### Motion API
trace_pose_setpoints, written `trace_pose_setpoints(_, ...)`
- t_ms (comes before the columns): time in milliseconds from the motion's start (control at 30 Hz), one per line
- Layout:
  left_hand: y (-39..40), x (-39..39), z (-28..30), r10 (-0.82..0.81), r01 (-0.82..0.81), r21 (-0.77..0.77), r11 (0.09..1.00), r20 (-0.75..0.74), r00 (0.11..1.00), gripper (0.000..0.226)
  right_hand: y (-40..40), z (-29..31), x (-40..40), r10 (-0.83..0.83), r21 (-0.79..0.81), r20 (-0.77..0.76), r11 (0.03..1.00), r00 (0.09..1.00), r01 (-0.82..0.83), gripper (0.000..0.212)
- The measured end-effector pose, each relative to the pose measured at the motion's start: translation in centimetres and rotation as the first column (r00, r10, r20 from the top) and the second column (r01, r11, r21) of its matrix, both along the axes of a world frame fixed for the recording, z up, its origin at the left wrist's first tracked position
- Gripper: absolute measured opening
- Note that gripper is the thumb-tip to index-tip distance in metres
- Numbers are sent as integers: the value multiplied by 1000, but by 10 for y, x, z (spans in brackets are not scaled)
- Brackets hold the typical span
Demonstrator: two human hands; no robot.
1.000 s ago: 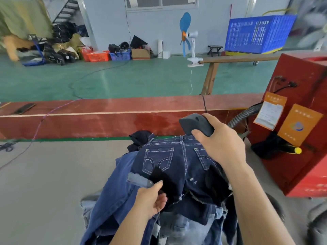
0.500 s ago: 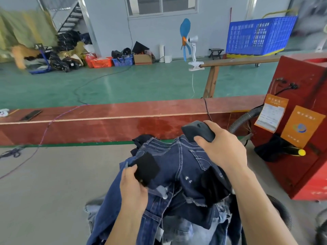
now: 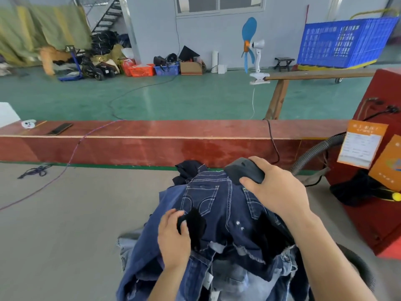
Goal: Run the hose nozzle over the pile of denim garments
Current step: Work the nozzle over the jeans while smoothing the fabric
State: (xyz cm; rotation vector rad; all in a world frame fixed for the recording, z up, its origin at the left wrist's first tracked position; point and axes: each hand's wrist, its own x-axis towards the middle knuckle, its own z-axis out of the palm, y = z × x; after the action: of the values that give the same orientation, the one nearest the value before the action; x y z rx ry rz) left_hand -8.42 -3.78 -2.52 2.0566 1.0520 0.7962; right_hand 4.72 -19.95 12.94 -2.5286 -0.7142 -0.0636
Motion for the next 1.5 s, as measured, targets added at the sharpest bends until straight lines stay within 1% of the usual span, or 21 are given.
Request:
trace_pose_setpoints(67,-3,5,0,-305,291,-114,950,-129,944,51,7,-4,-8,68,-50,-14,996,998,-69,46)
trace_pose_setpoints(167,-8,7,-15,-497,390,-315,865,-442,747,94,16,-13,-19,144,-131,-57,980,988,-150,51)
trace_pose_setpoints(267,-17,10,-21,-356,371,-104,923,-599,717,95,18,-22,-25,175,-165,-93,968,980,-189,55)
trace_pose_setpoints(367,-33,30,-10,-342,446,113,888,-487,804,75,12,-22,-19,144,-159,-89,975,986,-157,54)
trace_pose_setpoints(467,-48,51,-3,-506,659,97,746,-560,656,94,0,-16,-8,51,-141,-21,989,998,-53,54)
trace_pose_setpoints(533,-48,62,-2,-477,703,100,705,-667,573,81,-8,-12,0,0,-92,-8,996,1000,-1,54)
trace_pose_setpoints(600,-51,69,5,-418,612,160,774,-597,685,52,-15,-10,5,-30,-47,-28,998,999,29,53)
trace_pose_setpoints(667,-57,80,16,-240,291,232,928,-225,944,33,-22,-9,10,-39,-15,-51,999,998,38,52)
trace_pose_setpoints(733,-60,93,22,-67,55,133,990,80,995,31,-26,-7,14,-50,9,-58,999,997,51,51)
trace_pose_setpoints(767,-62,97,24,-133,129,73,989,66,989,39,-28,-7,15,-62,20,-59,998,996,63,50)
trace_pose_setpoints(800,-65,102,19,-286,294,73,953,-102,953,49,-29,-6,16,-72,28,-62,997,996,73,50)
trace_pose_setpoints(867,-70,103,7,-472,592,90,801,-512,717,72,-30,-6,16,-73,29,-76,997,994,75,48)
trace_pose_setpoints(900,-72,100,3,-482,656,91,749,-605,634,82,-30,-6,15,-67,21,-87,997,994,69,48)
trace_pose_setpoints(967,-72,92,-2,-528,649,59,758,-529,664,90,-30,-8,14,-49,-16,-100,999,994,48,48)
trace_pose_setpoints(1033,-64,83,0,-524,552,50,832,-258,812,74,-27,-10,10,-34,-78,-85,997,996,28,51)
trace_pose_setpoints(1067,-58,77,0,-444,460,83,884,-159,882,65,-24,-11,8,-28,-108,-73,994,997,20,53)
trace_pose_setpoints(1133,-44,66,-1,-277,289,61,955,-149,949,68,-18,-14,2,0,-146,-54,989,999,-8,56)
trace_pose_setpoints(1233,-32,51,-10,-309,275,-142,951,-387,869,110,-9,-21,-6,68,-169,-63,983,996,-78,58)
trace_pose_setpoints(1300,-31,43,-17,-338,310,-140,940,-487,806,121,-5,-26,-10,106,-171,-80,978,991,-118,57)
trace_pose_setpoints(1400,-33,35,-21,-366,326,-175,929,-298,882,116,-1,-32,-14,126,-193,-90,971,988,-142,57)
trace_pose_setpoints(1500,-28,31,-23,-298,275,-216,937,-79,951,83,-2,-35,-14,130,-209,-99,967,987,-148,57)
